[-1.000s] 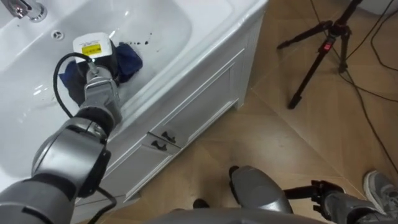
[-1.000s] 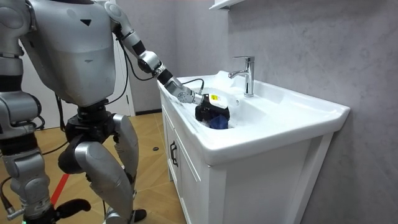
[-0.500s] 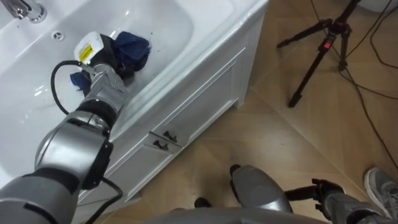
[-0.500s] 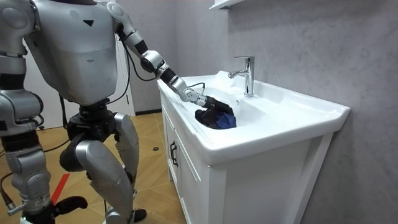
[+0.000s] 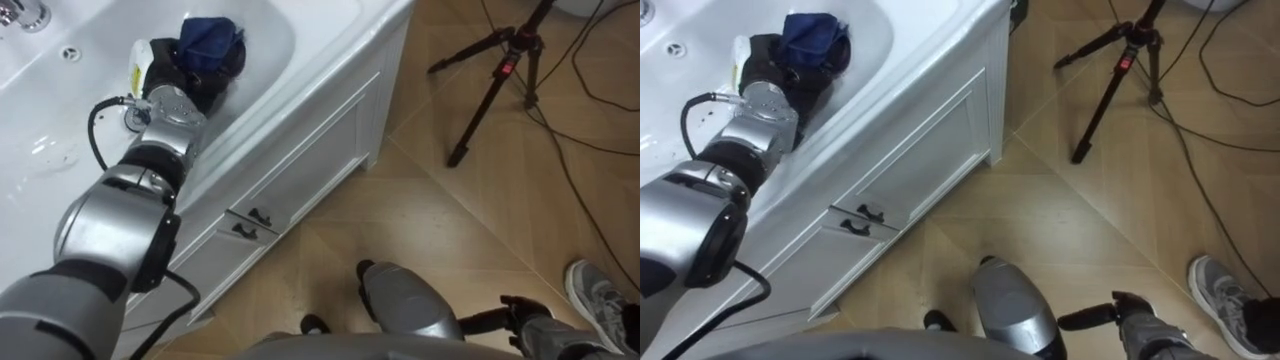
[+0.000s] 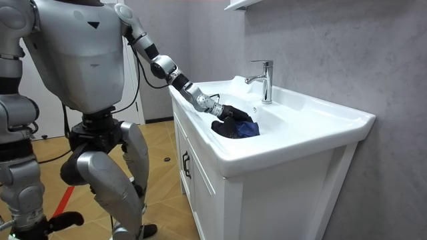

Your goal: Wipe basin

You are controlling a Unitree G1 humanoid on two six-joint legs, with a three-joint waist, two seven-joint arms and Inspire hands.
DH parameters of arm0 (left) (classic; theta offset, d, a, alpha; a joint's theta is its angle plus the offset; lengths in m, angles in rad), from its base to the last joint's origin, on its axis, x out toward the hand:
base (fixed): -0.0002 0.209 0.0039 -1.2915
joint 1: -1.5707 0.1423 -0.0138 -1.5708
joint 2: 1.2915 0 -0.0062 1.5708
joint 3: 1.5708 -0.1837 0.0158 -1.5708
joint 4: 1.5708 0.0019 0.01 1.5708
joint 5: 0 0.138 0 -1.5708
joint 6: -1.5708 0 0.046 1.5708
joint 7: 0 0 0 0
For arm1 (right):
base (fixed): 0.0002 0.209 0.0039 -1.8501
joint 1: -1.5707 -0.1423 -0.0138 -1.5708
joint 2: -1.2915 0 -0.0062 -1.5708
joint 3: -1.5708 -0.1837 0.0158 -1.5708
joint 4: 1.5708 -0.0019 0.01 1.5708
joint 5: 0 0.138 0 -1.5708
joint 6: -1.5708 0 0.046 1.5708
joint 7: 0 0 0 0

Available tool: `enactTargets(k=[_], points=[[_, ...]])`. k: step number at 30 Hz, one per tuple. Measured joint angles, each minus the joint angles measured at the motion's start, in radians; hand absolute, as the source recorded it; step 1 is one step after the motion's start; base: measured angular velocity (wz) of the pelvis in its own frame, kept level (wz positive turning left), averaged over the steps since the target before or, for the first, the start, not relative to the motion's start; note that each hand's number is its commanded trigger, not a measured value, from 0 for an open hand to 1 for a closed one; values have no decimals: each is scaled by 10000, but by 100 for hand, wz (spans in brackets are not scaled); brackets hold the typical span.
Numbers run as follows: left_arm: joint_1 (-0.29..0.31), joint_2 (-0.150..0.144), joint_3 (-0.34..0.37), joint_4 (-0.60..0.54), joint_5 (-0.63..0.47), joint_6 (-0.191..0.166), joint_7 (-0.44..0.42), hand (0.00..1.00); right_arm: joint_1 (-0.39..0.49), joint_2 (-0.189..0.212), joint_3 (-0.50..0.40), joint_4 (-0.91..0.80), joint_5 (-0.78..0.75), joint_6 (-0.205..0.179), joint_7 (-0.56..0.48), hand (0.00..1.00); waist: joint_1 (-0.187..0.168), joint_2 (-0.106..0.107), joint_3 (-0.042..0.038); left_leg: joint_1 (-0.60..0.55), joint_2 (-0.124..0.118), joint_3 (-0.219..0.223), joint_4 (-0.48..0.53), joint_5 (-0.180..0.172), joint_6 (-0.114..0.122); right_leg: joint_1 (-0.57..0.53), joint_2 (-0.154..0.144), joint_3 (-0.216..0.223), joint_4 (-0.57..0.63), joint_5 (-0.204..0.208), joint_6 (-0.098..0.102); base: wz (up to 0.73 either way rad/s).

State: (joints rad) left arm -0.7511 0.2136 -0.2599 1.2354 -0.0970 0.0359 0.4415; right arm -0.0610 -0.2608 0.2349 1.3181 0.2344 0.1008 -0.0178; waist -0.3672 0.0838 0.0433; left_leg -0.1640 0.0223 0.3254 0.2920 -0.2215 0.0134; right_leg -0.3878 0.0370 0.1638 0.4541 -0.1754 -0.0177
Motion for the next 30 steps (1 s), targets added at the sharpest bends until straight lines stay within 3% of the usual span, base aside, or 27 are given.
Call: enactTargets(k=[15,21,26,30], points=[[-8,-12,108,-1054,51,-36,189,100,187,110,78,149,-50,15,-143,0,-103,-169,3,-148,20,12,48,-5,13,-123,12,-2,-24,100,-3,0],[-37,61,135,-927,1725,-13,302,100,217,196,56,149,-93,260,-151,0,-91,-227,19,-152,72,128,114,-6,11,-115,127,228,-34,126,20,-5],[-41,493,204,-428,2702,44,205,100,279,258,-239,76,-112,549,-146,0,-107,-253,35,-153,211,221,228,-85,-73,-142,286,331,-16,188,-57,-12],[-38,638,208,259,3080,92,121,100,284,236,-247,69,-110,689,-151,0,-73,-235,25,-133,269,268,292,-120,-118,-139,403,465,38,202,-84,-8]])
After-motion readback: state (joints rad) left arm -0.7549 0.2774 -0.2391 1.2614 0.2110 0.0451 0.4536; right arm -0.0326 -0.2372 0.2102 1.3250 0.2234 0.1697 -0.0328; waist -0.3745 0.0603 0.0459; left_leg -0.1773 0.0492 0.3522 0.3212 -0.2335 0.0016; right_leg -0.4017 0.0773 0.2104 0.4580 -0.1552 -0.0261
